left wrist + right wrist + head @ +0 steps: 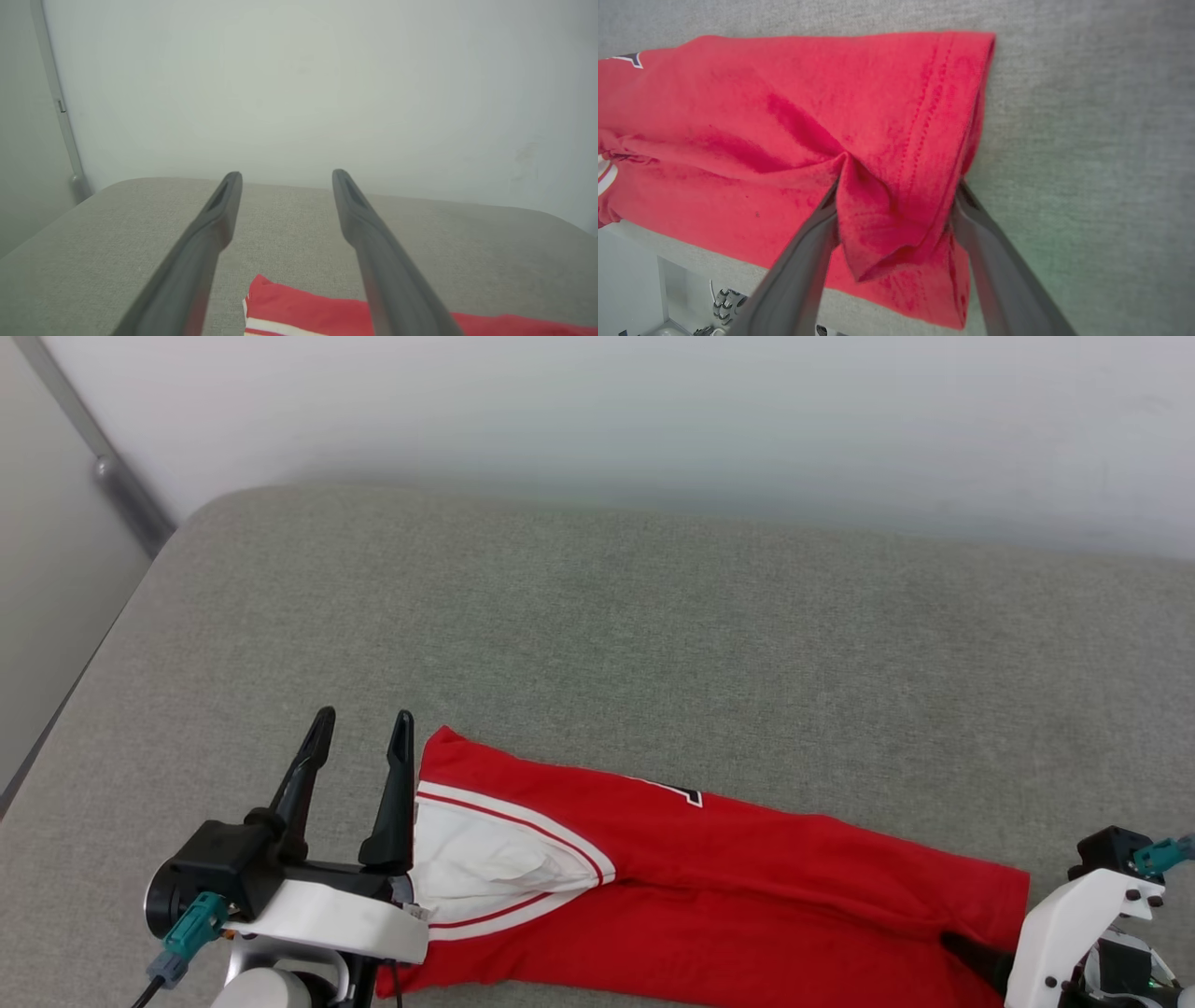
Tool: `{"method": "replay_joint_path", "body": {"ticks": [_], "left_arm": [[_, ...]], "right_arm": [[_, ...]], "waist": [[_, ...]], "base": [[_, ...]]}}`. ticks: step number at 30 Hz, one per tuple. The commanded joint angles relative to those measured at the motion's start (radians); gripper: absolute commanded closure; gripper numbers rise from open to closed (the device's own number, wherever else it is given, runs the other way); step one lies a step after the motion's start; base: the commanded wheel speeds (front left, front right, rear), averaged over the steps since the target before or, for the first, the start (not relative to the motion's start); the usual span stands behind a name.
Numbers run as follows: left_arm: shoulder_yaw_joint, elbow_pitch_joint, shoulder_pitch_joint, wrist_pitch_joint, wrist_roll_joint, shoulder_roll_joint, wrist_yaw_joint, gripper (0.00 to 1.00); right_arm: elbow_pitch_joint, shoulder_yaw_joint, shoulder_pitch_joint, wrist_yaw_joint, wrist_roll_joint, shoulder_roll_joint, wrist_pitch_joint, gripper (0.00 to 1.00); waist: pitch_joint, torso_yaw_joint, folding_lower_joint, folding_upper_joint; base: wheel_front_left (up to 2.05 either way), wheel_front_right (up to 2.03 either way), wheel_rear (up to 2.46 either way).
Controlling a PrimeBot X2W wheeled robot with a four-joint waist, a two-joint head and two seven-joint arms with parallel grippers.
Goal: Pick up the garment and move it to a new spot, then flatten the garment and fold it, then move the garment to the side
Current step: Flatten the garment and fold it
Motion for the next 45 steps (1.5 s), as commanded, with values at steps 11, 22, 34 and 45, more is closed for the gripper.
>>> {"method": "replay_joint_path", "body": {"ticks": [11, 22, 34, 45], "left_arm": [[0.031, 0.033, 0.027, -0.004, 0.035, -0.024, -0.024, 0.0], [0.052, 0.075, 0.088, -0.003, 0.019, -0.03, -0.003, 0.0], [0.076, 0.088, 0.115, -0.003, 0.014, -0.043, 0.002, 0.0], [0.061, 0.111, 0.09, -0.003, 0.017, -0.052, -0.014, 0.0]], "right_arm": [[0.087, 0.073, -0.032, 0.0, 0.051, -0.009, 0.0, 1.0], [0.041, 0.083, -0.044, -0.001, 0.066, -0.095, -0.009, 1.0], [-0.024, -0.244, -0.004, 0.0, 0.008, -0.072, 0.075, 1.0], [0.102, -0.444, -0.16, 0.0, 0.38, 0.08, 0.359, 1.0]], "waist": [[-0.005, -0.014, 0.0001, 0.0], [-0.075, -0.068, 0.0001, 0.0], [-0.096, -0.105, 0.0001, 0.0], [-0.1, -0.092, 0.0001, 0.0]], "base": [[0.0, 0.0, 0.0], [0.0, 0.0, 0.0], [0.0, 0.0, 0.0], [0.0, 0.0, 0.0]]}}
